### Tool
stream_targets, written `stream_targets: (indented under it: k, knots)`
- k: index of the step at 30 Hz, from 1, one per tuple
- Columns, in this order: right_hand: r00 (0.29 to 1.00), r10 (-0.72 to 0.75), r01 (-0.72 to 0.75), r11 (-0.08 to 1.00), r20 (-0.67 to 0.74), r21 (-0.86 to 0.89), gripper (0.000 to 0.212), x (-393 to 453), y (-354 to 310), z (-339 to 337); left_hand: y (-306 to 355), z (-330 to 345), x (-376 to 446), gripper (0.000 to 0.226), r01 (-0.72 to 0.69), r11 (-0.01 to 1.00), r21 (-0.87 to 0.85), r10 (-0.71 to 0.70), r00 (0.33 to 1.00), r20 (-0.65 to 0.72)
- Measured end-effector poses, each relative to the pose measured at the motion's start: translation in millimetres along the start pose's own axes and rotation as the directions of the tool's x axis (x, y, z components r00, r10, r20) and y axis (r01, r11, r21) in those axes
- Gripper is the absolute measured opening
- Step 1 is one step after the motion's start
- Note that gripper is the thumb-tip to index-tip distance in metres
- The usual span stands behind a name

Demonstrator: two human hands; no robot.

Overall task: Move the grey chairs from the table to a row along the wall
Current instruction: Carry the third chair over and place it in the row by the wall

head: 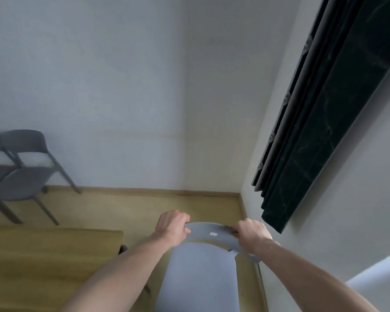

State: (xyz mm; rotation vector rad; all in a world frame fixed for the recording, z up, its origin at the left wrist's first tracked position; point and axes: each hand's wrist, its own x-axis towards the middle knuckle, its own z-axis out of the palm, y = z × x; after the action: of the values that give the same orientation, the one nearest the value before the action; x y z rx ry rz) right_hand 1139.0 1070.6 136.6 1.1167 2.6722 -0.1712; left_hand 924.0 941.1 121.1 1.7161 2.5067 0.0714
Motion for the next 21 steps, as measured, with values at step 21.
stream_targets:
  k: [21]
  knots:
    - [0.940, -0.335, 0.341, 0.928, 0.065, -0.149, 0.029, 346, -49, -104, -174, 33, 233, 0.026, 0.388, 0.861, -0.330, -0.377, 0.921, 0.101]
